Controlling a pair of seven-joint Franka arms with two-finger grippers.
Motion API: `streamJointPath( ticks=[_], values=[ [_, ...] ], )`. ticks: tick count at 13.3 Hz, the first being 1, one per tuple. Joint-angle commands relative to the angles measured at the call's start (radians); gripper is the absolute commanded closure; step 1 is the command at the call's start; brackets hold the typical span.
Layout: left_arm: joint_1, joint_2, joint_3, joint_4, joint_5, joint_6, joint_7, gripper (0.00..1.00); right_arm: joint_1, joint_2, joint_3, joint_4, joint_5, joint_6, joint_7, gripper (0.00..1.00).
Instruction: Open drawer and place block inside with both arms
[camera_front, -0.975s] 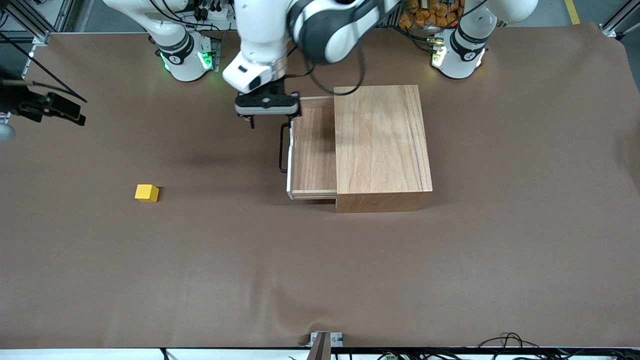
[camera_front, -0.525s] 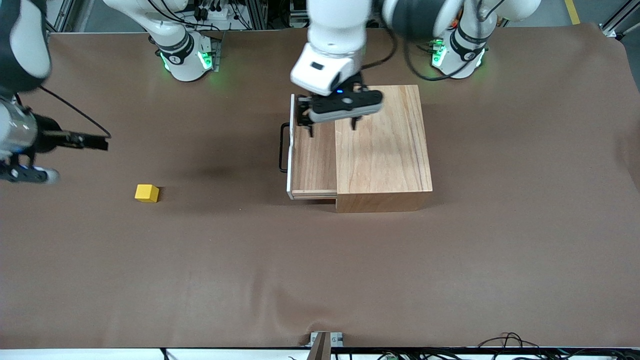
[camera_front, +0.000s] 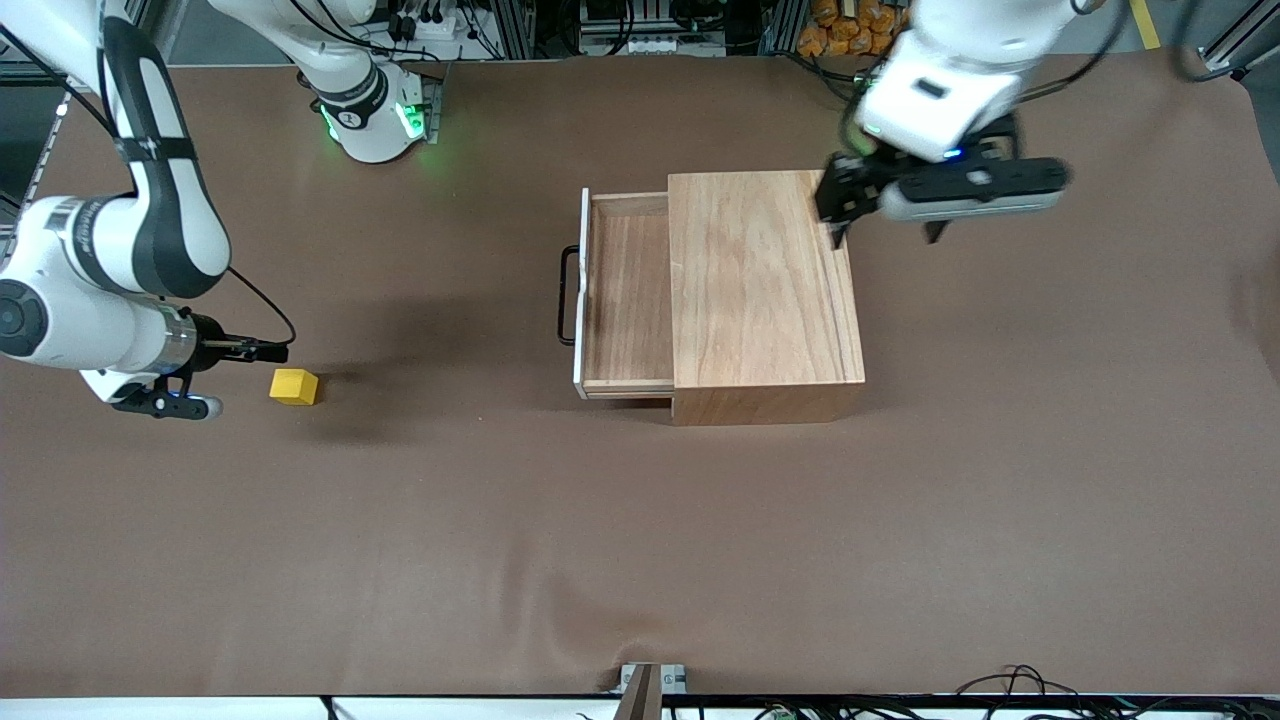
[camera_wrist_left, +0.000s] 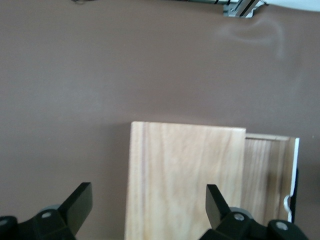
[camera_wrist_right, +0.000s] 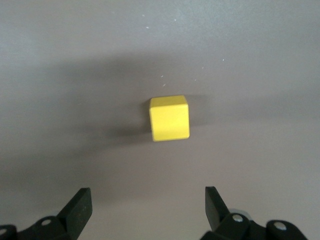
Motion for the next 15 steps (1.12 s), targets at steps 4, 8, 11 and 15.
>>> streamJointPath(
  ticks=[4, 8, 11, 15],
  values=[
    [0.170, -0.133, -0.013, -0.098, -0.028, -0.103, 0.198, 0.00, -0.074, 0.128, 0.014, -0.018, 0.097, 0.135, -0.071, 0.00],
    [0.314, -0.162, -0.013, -0.118, -0.028, -0.113, 0.381, 0.00, -0.036, 0.182, 0.012, -0.020, 0.098, 0.216, -0.075, 0.00],
    [0.384, -0.161, -0.011, -0.118, -0.028, -0.114, 0.441, 0.00, -0.029, 0.192, 0.012, -0.017, 0.076, 0.219, -0.133, 0.00],
    [0.428, -0.155, -0.010, -0.118, -0.025, -0.114, 0.436, 0.00, -0.035, 0.205, 0.012, -0.020, 0.061, 0.241, -0.187, 0.00]
  ],
)
